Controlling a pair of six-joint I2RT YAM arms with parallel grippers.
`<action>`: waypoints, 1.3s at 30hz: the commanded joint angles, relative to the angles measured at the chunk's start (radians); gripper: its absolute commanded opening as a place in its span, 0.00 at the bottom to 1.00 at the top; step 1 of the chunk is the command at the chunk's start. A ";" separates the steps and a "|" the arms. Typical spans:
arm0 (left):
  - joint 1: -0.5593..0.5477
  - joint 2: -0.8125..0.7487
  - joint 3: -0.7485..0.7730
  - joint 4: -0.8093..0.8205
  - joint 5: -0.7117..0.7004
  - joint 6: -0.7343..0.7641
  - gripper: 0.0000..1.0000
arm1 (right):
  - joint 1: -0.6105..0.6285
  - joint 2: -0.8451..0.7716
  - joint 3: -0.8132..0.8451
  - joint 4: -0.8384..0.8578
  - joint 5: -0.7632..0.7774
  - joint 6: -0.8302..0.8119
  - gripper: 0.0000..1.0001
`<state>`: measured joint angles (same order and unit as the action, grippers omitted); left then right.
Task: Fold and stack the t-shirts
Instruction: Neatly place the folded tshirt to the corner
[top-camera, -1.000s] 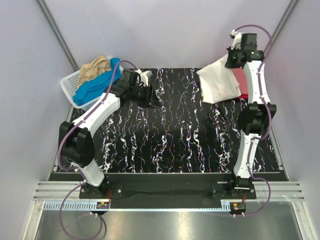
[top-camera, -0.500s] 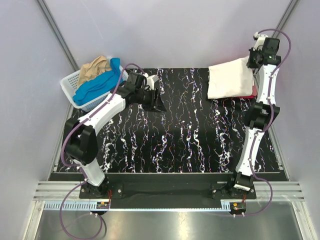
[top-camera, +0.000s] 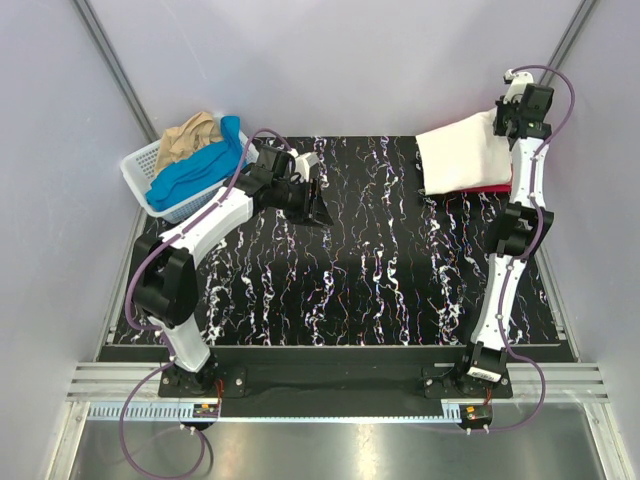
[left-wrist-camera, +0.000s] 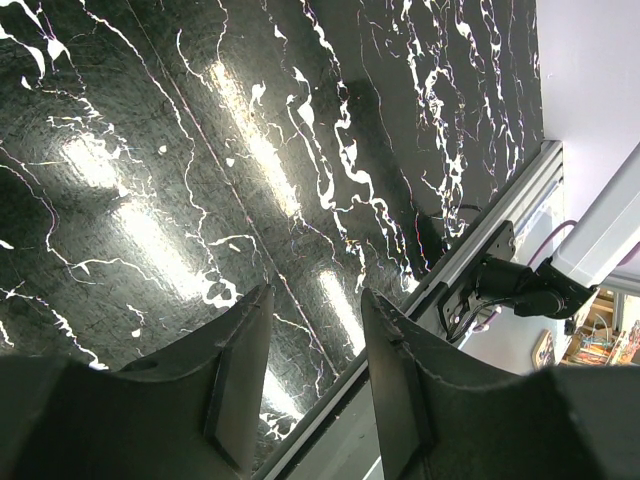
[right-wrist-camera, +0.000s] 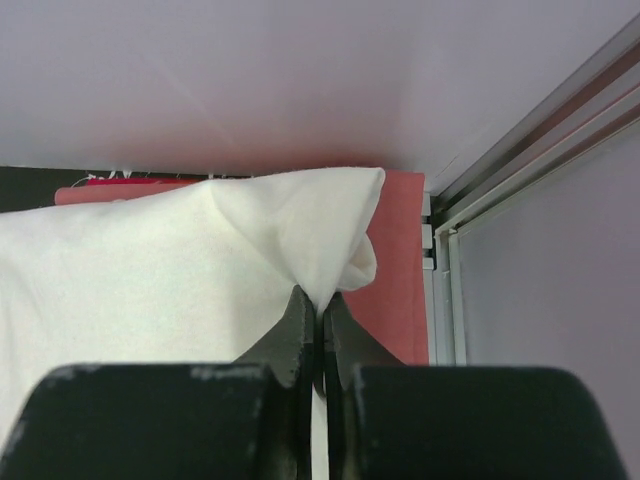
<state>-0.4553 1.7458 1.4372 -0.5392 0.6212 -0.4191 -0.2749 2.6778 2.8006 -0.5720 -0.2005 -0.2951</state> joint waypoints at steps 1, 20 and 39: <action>-0.003 -0.006 0.005 0.028 0.022 0.003 0.45 | -0.015 -0.050 -0.015 0.129 0.035 -0.038 0.00; -0.005 -0.015 0.006 0.027 0.031 -0.003 0.45 | -0.035 -0.286 -0.134 0.109 -0.151 0.037 0.00; -0.008 0.053 0.009 0.027 0.040 -0.003 0.45 | -0.075 0.019 0.033 0.288 -0.086 0.079 0.01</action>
<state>-0.4580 1.7725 1.4372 -0.5358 0.6300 -0.4194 -0.3309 2.6232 2.7873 -0.4473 -0.3168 -0.2546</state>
